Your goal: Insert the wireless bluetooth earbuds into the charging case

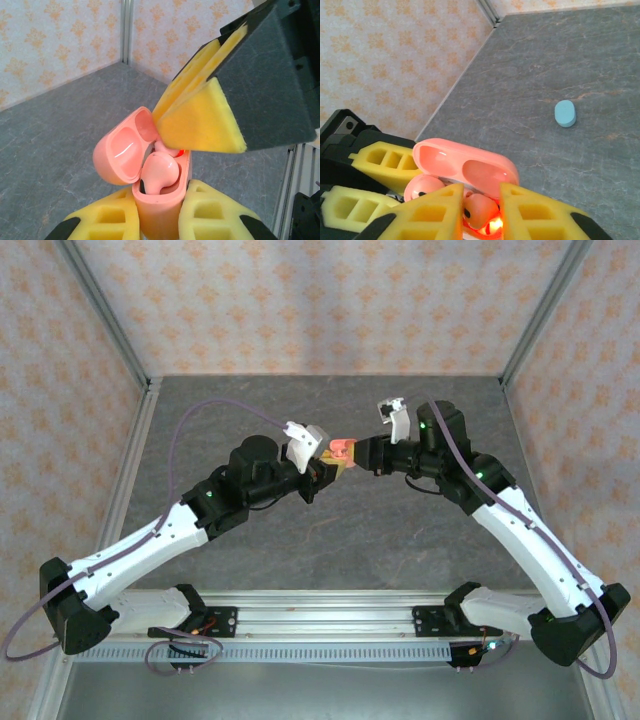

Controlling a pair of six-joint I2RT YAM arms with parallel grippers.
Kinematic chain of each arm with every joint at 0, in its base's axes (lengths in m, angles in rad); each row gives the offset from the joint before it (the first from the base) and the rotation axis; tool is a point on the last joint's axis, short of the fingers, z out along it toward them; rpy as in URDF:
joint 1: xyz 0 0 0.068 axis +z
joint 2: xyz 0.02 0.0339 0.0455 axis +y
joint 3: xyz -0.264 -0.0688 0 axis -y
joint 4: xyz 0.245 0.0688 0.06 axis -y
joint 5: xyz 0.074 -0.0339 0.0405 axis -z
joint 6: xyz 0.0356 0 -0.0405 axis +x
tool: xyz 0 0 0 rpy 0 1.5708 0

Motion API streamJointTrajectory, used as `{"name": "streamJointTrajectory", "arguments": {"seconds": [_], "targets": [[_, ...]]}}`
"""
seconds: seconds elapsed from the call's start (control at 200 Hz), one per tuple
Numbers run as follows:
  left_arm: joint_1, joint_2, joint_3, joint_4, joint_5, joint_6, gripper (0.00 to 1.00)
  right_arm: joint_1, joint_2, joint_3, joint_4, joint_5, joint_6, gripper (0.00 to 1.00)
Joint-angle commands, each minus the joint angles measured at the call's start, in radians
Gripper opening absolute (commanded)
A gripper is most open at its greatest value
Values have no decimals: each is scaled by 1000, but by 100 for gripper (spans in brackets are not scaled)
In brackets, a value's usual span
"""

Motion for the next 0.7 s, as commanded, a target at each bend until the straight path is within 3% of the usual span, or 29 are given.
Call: {"name": "streamJointTrajectory", "arguments": {"seconds": [0.0, 0.185, 0.385, 0.505, 0.696], "targets": [[-8, 0, 50, 38, 9, 6, 0, 7, -30, -8, 21, -49, 19, 34], [-9, -11, 50, 23, 14, 17, 0, 7, -47, 54, -6, 20, 22, 43], [-9, -33, 58, 1, 45, 48, 0, -44, 0, 196, -107, 62, 48, 45], [-7, -43, 60, 2, 78, 64, 0, -94, 59, 278, -171, 2, 90, 39], [-8, -47, 72, 12, 120, 69, 0, -127, 173, 295, -152, -233, 167, 36]]}}
